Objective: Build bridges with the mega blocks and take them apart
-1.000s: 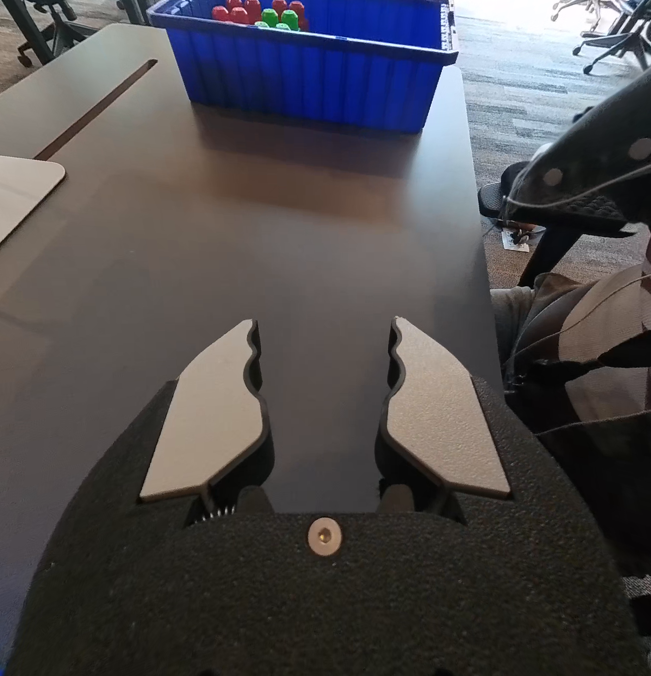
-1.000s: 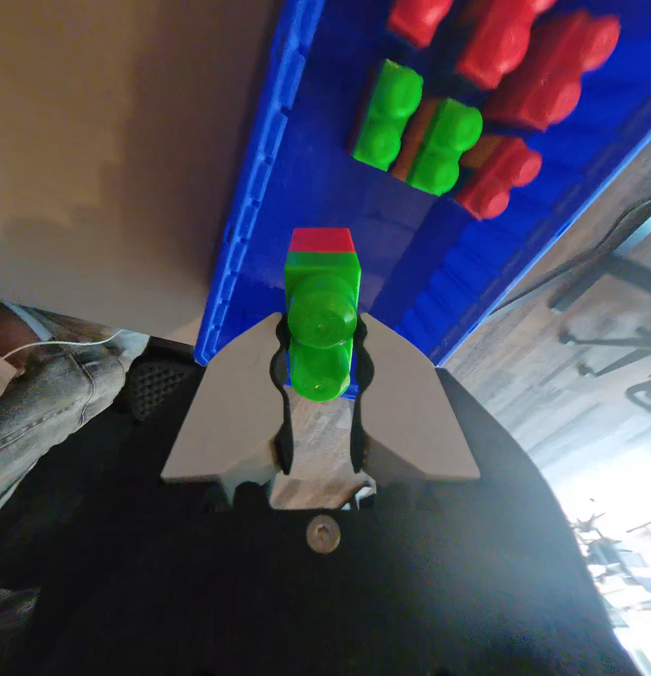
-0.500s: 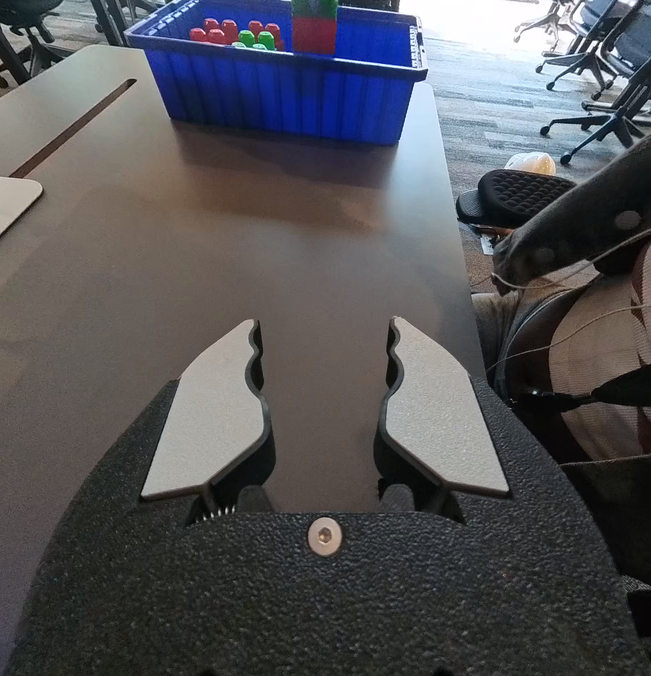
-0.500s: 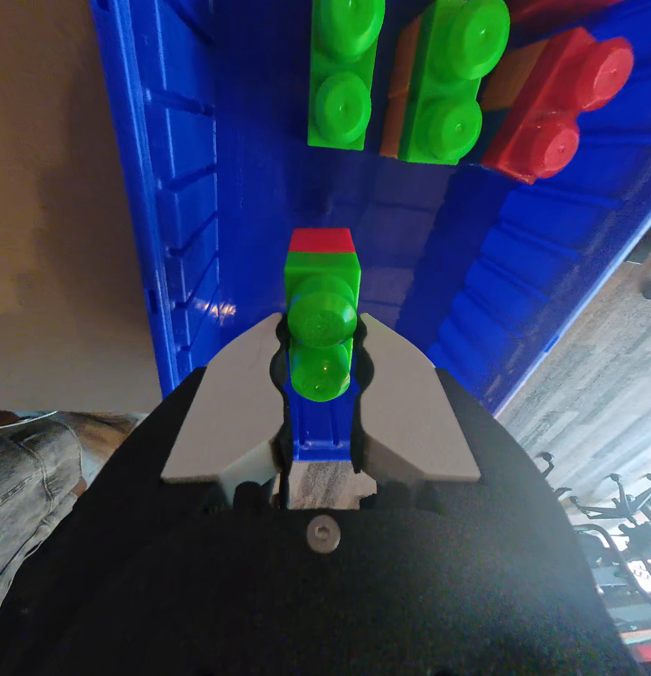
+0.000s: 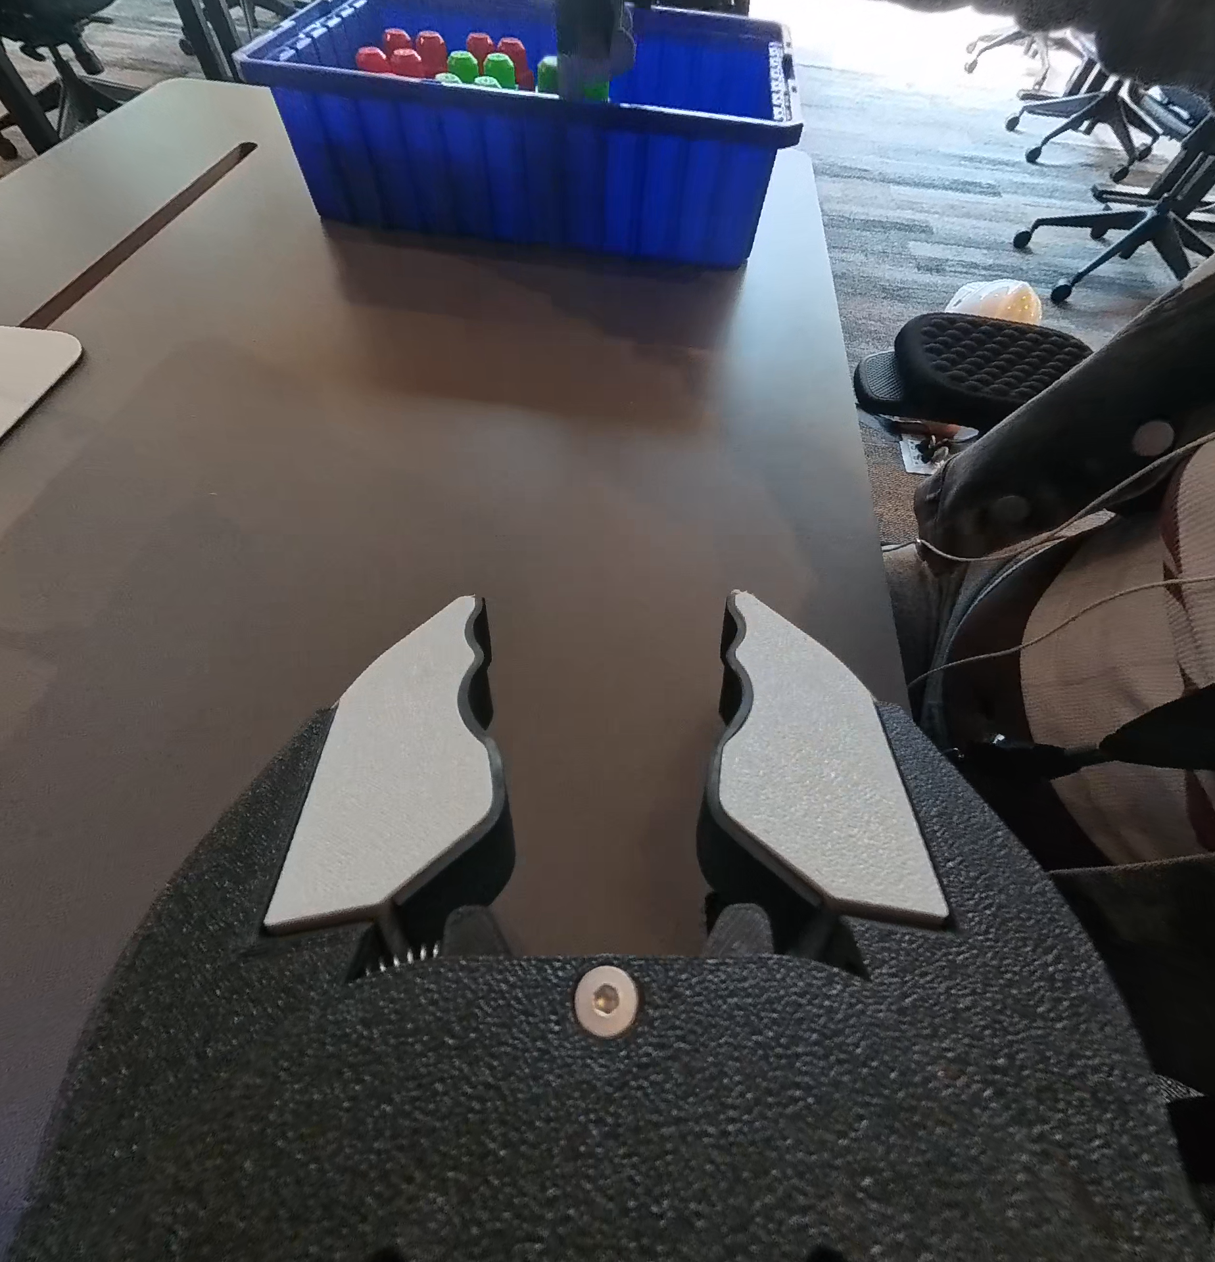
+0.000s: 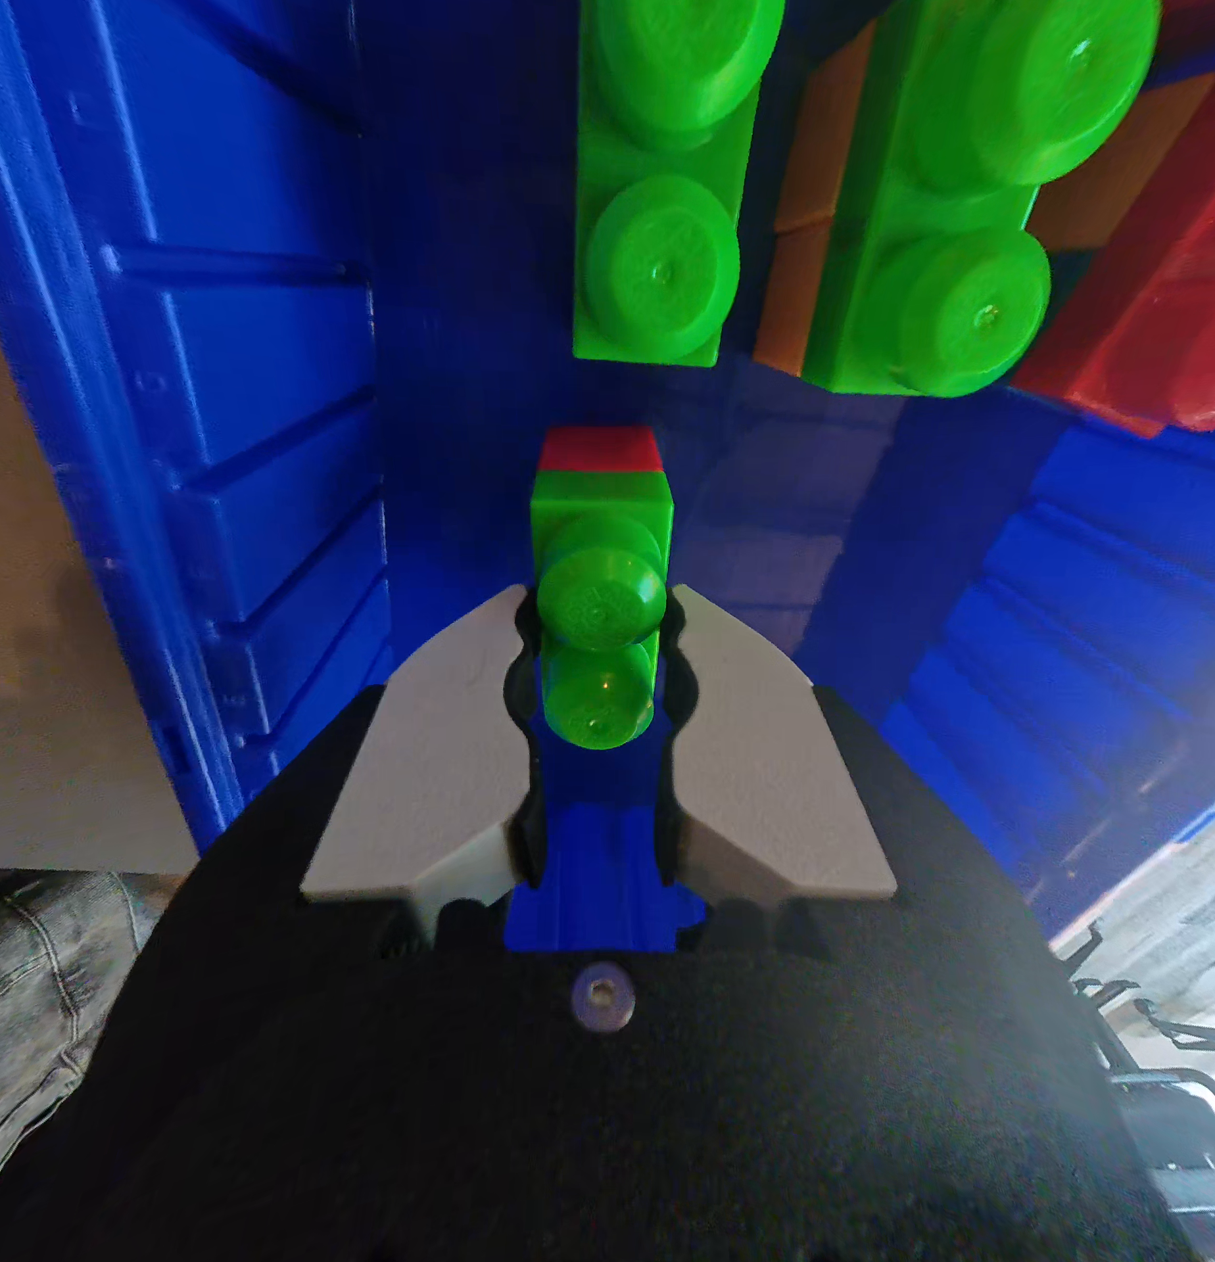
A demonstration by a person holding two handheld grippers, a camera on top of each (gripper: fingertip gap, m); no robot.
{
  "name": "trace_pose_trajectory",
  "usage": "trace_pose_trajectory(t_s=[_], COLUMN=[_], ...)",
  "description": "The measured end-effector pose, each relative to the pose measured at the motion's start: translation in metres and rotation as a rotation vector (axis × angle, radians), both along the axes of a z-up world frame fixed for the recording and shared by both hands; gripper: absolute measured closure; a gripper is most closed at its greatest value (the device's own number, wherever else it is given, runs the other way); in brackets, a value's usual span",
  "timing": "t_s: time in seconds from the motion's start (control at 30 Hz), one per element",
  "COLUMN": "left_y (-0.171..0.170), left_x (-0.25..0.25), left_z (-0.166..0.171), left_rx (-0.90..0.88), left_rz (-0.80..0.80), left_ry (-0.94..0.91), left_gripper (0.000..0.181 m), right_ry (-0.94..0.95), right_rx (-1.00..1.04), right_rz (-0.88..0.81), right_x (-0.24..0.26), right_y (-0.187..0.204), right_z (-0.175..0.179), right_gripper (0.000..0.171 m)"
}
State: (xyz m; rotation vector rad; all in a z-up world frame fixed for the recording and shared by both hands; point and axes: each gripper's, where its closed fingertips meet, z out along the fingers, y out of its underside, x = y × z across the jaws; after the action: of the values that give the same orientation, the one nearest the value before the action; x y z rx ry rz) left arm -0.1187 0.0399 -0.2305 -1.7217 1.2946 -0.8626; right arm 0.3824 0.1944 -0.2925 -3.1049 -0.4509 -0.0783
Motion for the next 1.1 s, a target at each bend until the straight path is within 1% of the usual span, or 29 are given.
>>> trace_pose_trajectory(t_s=[0.17,0.4,0.43,0.57,0.63,0.73,0.87,0.97,1.1], left_y=[0.000,0.000,0.000,0.001,0.001,0.001,0.002,0.003,0.006], left_x=[0.000,-0.001,-0.001,-0.001,-0.001,-0.001,0.000,0.001,0.001], left_z=[-0.001,-0.002,-0.002,-0.001,-0.002,-0.002,-0.003,-0.003,-0.001], left_rx=[-0.003,-0.007,-0.007,-0.006,-0.006,-0.005,-0.008,-0.007,0.007], left_rz=[0.002,0.000,0.001,0.001,0.002,0.004,0.009,0.018,0.041], left_ry=[0.004,0.004,0.003,-0.001,0.002,0.003,0.002,0.007,0.005], left_gripper=[0.116,0.117,0.117,0.117,0.117,0.116,0.115,0.115,0.114], right_ry=[-0.001,0.001,0.001,-0.004,-0.001,0.017,0.037,0.044,0.048], right_rx=[-0.019,-0.019,-0.017,-0.016,-0.008,0.034,0.147,0.270,0.434], right_rz=[0.001,-0.020,-0.021,-0.031,-0.032,-0.029,0.034,0.126,0.274], right_x=[0.000,0.000,0.000,-0.001,-0.002,-0.008,-0.026,-0.049,-0.087], right_y=[-0.001,0.001,0.001,0.001,0.001,0.004,0.007,0.005,-0.011], right_z=[-0.010,-0.014,-0.014,-0.012,-0.008,0.008,0.049,0.086,0.128], right_gripper=[0.138,0.137,0.135,0.108,0.101,0.093,0.094,0.097,0.100])
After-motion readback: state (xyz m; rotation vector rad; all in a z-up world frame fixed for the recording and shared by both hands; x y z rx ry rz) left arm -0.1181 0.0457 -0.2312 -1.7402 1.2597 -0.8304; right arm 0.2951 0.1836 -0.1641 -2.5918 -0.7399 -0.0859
